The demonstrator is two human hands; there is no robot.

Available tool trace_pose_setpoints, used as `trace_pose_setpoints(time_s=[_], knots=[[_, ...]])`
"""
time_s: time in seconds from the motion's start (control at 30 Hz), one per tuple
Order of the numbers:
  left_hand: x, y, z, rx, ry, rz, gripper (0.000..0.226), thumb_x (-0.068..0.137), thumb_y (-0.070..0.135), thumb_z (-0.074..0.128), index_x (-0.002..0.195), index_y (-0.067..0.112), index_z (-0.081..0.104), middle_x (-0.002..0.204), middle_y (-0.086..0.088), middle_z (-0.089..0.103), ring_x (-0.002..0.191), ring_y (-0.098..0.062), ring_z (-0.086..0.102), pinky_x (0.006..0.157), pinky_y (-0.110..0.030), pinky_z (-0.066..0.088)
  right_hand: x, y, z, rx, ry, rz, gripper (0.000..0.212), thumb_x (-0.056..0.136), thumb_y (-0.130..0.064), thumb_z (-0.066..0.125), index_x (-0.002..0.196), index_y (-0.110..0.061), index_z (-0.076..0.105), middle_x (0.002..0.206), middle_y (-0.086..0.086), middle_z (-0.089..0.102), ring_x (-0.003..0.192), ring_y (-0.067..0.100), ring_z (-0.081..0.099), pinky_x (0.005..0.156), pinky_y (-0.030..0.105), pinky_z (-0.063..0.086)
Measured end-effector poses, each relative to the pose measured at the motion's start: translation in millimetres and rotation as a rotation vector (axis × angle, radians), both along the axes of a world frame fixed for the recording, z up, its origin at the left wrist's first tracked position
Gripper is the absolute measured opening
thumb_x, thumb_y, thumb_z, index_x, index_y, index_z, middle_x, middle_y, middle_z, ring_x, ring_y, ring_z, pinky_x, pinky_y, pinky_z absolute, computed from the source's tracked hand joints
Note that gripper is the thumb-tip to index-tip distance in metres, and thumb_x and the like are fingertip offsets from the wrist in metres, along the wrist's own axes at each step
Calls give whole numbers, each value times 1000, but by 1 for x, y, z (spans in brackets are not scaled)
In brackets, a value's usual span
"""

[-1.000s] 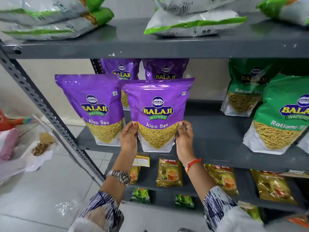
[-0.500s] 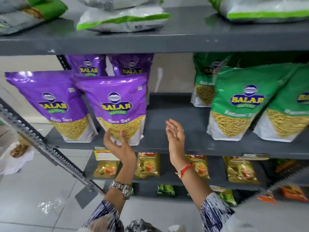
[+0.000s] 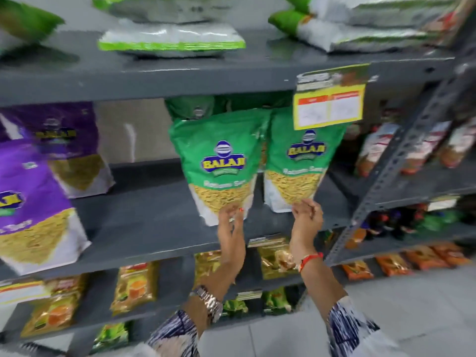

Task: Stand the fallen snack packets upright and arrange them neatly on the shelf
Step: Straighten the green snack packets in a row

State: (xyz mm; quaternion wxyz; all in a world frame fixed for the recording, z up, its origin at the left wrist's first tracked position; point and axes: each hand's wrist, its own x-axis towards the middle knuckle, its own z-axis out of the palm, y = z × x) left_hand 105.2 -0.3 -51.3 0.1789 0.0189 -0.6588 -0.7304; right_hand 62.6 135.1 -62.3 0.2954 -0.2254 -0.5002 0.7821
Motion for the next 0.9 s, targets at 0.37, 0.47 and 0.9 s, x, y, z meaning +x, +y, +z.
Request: trace_pose_setpoints(time_s=[0.37, 0.47, 0.9], knots=[[-91, 90, 17, -64, -325, -166, 59, 95, 40, 33, 146, 21, 12, 156, -1, 16, 142, -21, 19, 108, -28, 19, -64, 121, 33, 242, -158, 404, 42, 95, -40, 42, 134, -22, 41, 128, -7, 44, 114, 7, 42, 99, 28, 34], [-102, 90, 18, -21, -374, -199, 54, 95, 39, 35, 143, 17, 25, 151, -4, 29, 137, -21, 31, 106, -31, 25, -69, 124, 33, 203, -164, 494, 31, 97, -32, 42, 125, -21, 49, 127, -2, 51, 112, 10, 46, 97, 32, 36], [-87, 82, 9, 73, -320, -132, 34, 95, 19, 42, 126, 10, 51, 118, -2, 56, 117, -25, 53, 107, -46, 38, -53, 125, 14, 112, -89, 401, 18, 97, -22, 45, 101, -24, 62, 93, -13, 67, 81, -3, 63, 62, 11, 52]])
